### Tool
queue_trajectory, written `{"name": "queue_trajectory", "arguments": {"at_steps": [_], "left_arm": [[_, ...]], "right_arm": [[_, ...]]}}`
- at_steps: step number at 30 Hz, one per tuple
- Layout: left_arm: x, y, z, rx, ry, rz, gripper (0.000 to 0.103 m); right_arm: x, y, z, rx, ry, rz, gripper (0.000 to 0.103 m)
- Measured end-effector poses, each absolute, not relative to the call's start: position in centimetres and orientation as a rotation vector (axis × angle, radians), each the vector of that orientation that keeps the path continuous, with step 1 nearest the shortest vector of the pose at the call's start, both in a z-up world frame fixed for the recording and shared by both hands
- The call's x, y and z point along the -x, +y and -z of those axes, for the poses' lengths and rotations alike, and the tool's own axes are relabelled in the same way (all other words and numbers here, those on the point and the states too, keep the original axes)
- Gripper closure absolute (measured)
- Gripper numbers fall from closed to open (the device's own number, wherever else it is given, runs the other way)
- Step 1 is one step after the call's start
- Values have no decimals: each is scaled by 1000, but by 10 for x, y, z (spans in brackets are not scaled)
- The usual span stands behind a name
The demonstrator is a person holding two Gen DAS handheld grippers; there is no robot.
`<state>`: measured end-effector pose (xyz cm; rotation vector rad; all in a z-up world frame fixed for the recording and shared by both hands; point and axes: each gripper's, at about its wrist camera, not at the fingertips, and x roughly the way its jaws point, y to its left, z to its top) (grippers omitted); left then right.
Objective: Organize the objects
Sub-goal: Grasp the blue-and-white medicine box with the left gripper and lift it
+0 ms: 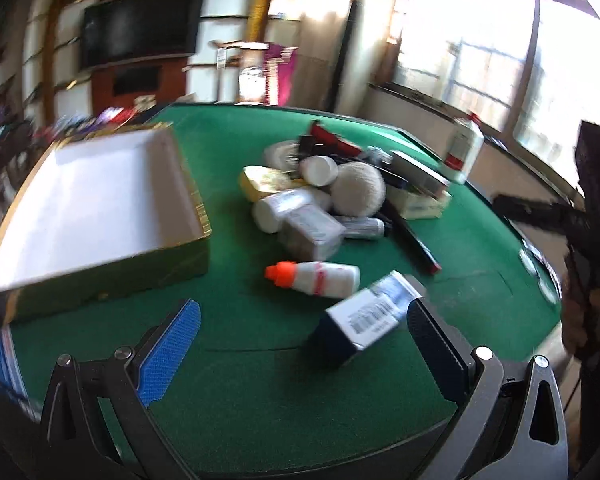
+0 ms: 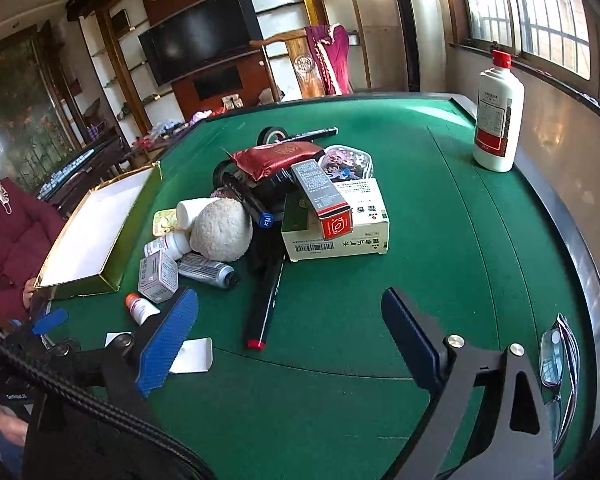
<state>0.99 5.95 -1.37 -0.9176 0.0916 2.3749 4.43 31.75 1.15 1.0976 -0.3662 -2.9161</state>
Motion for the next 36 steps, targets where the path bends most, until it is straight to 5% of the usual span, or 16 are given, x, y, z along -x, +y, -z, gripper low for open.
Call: {"name": "queue_trajectory", "arguments": {"at_steps": [4,7,12,26,28,36], "left_arm": [[-18,81,14,892,372,-2190,3],[-14,97,14,913,505,-2108,14],[-3,122,26,1036,632,-1979,60],[4,176,41,1138,630,-1912,61],[2,173,42,1144,598,-1951,74],[-2,59,25,1206,184,-2216,74]], "right_arm": [[-44,321,3,-1098,-348,2844,8],[-42,316,17,-1073,-271,2829,8],[-41,313,28,-1051,-285,2754,8],[-43,322,32,-1035,-382,2705,8],[-43,323,32,-1035,-389,2709,8],[-44,319,30,-1015,-364,2684,8]]}}
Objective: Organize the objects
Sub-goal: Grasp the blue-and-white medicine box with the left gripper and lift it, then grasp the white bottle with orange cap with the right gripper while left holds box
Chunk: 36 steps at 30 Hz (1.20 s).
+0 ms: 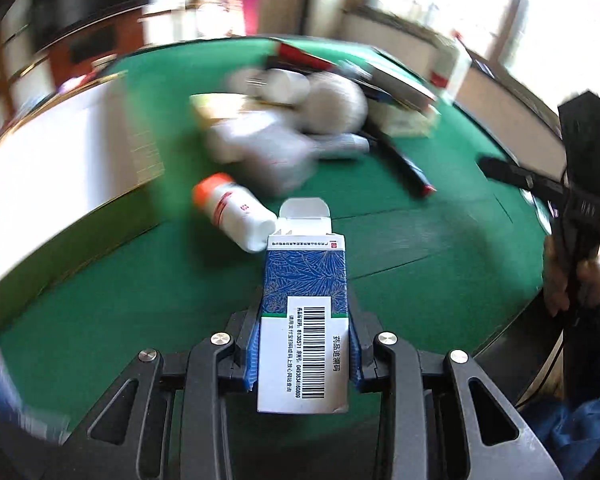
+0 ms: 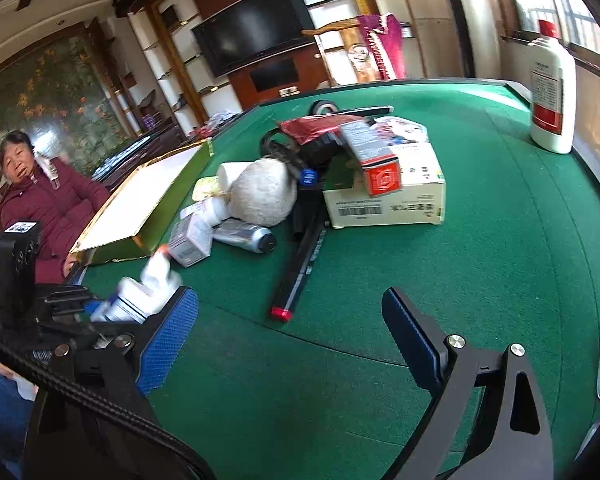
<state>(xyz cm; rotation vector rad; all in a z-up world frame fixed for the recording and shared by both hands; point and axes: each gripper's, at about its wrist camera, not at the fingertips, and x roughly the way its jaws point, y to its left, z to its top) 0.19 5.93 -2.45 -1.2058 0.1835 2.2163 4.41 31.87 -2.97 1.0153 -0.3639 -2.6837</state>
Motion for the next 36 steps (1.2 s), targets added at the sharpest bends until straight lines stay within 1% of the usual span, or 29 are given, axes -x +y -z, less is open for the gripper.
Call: {"name": "queue_trajectory", "arguments": {"at_steps": [2,3,4,6,8,11,12,13,16,19,21,23,24,25,26,27,28,32,34,36], "left_arm": [[-4,33,24,1220,174,-2312,74],[-8,18,27,1240,160,-2341,74],[-6,9,30,1253,151,-2355,74],[-5,-7,32,1258,145,-2385,73],[-8,-16,34,1240,125,-2385,73],[-8,-21,37,1222,160,-2412,73],[-7,-25,38,1227,151,-2412,73],[-4,-31,40,1244,125,-2413,73],[-2,-31,46,1247,96,-2411,73],[-4,-34,45,1243,90,-2415,73],[-5,-34,46,1243,92,-2419,73],[-5,-33,45,1249,102,-2420,73],[-4,-31,45,1252,104,-2423,73],[-3,-31,45,1256,108,-2426,73],[-2,-30,45,1259,114,-2430,73],[-1,-29,45,1261,113,-2431,73],[0,-29,45,1265,111,-2433,73],[7,-25,46,1280,108,-2449,73],[10,-22,48,1280,114,-2462,73],[10,-20,48,1268,123,-2475,73]], "right_arm": [[-42,310,29,-1028,-315,2662,13],[-40,301,27,-1030,-293,2626,20],[-38,291,26,-1040,-282,2585,24],[-30,264,22,-1074,-239,2523,25],[-20,236,20,-1111,-215,2460,30],[-2,196,20,-1170,-293,2341,30],[4,179,18,-1179,-277,2314,30],[6,168,17,-1177,-233,2320,30],[22,128,10,-1107,12,2308,30],[46,114,15,-1104,105,2301,30],[64,107,26,-1133,114,2266,30],[74,103,38,-1170,112,2207,44],[79,100,45,-1201,138,2195,56],[81,96,51,-1223,173,2178,61],[77,93,51,-1193,230,2192,63],[73,90,52,-1188,259,2177,74],[70,88,52,-1193,263,2155,78],[53,85,53,-1187,327,2188,78],[50,88,55,-1193,271,2208,78],[50,100,57,-1202,161,2215,78]]}}
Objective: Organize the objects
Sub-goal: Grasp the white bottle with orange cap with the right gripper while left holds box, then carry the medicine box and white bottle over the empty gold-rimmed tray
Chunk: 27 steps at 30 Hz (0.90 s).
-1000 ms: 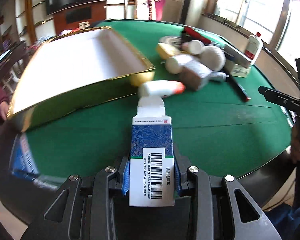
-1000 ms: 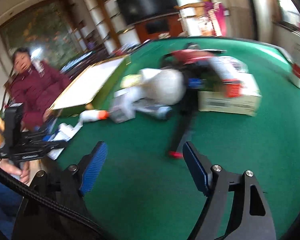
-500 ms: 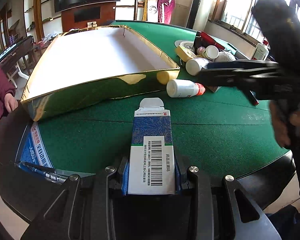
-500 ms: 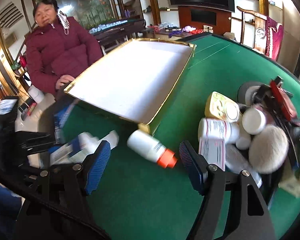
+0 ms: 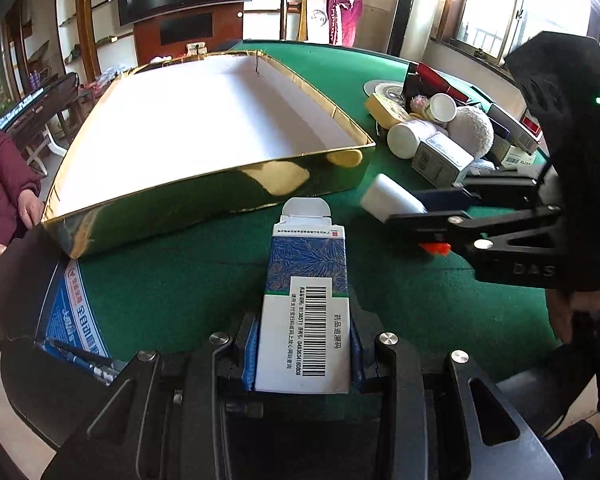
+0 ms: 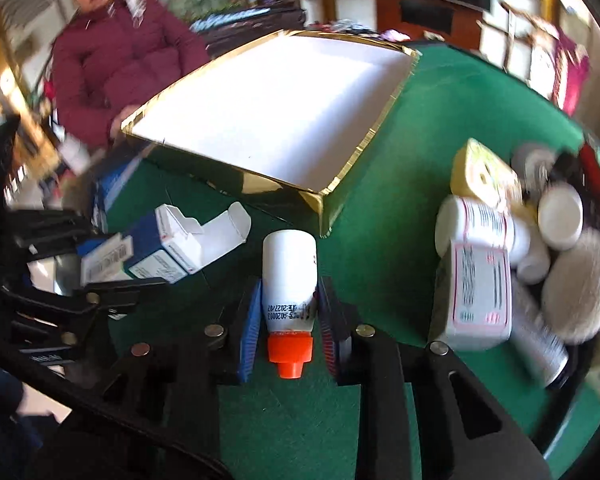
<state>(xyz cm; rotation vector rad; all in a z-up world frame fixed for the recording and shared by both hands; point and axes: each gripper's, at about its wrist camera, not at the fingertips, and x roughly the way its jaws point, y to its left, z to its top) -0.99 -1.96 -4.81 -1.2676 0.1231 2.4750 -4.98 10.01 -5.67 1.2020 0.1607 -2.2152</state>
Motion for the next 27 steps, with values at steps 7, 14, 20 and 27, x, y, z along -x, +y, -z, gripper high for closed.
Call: {"name": "queue_trajectory", "arguments": {"at_steps": [7,14,20,27], "left_arm": [[8,-30,44,1244,-41,-2459,74],[-10,-40,18,1139,-145,-2439,74],[-17,-60,-2,1049,-207,-2488,74],[-13,-85,-4,1013,-302,-2539,74]], "right_arm": [[45,113,47,-1108,-13,2202,78],[47,121,37,-1061,-122,2174,78],[46,118,35,-1035,-182,2177,78],[44,111,33,-1040,-231,2182,78]]}}
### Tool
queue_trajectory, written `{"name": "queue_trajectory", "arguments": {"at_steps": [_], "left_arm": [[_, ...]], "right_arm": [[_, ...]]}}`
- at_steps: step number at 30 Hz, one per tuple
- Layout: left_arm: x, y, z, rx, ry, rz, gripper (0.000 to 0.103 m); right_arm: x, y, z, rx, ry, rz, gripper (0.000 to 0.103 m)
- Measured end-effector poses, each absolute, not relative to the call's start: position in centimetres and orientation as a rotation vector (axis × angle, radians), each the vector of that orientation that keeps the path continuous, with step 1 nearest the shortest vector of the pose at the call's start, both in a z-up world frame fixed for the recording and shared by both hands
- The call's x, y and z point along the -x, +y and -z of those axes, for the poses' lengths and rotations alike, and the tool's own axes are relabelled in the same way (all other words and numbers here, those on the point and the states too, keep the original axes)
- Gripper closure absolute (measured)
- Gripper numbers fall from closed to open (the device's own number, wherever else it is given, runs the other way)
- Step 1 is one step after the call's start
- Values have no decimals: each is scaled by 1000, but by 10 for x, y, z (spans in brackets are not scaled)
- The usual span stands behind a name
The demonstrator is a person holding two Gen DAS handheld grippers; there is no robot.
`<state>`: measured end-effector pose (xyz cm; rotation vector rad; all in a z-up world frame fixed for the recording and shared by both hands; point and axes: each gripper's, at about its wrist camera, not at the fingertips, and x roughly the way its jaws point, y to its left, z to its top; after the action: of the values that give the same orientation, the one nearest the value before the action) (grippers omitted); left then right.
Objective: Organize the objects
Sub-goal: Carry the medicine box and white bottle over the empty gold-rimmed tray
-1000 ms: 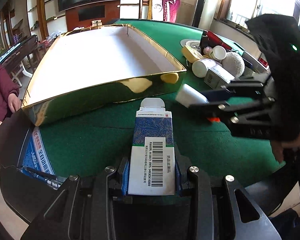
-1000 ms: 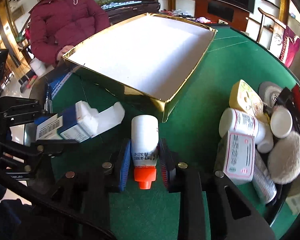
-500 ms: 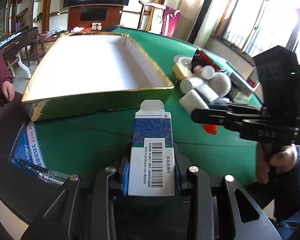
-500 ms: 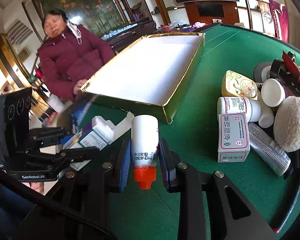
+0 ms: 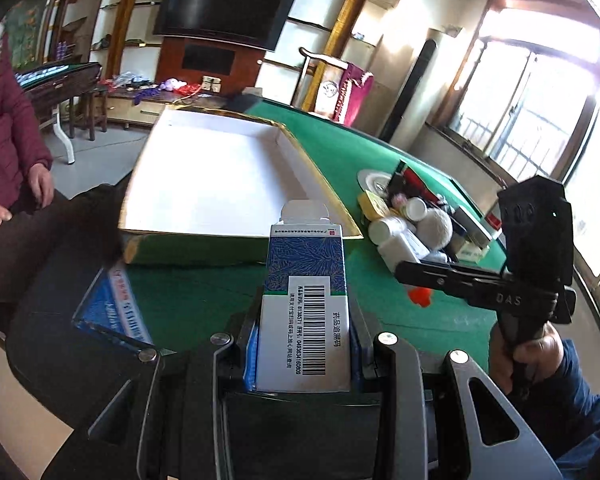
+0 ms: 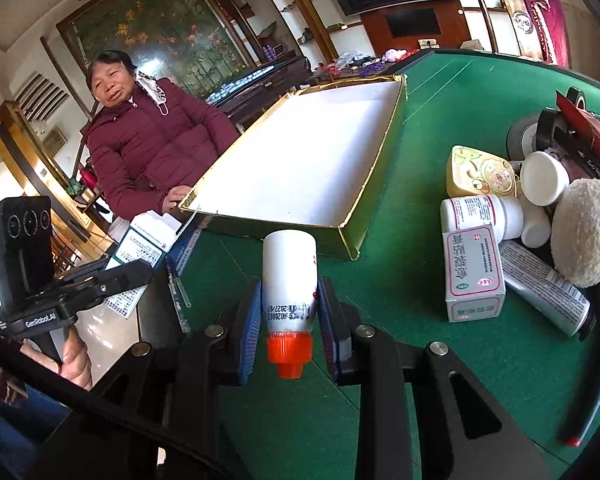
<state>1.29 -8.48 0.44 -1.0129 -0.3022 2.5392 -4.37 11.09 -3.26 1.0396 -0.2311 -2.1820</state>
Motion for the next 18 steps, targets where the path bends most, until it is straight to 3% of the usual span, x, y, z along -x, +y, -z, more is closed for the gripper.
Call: {"name": "queue_trajectory", "arguments": {"at_steps": [18], "left_arm": [[62,-109,-7,986,-288,-2825,74]], "right_arm": [[71,46,0,-996,-173,2249,78]]}}
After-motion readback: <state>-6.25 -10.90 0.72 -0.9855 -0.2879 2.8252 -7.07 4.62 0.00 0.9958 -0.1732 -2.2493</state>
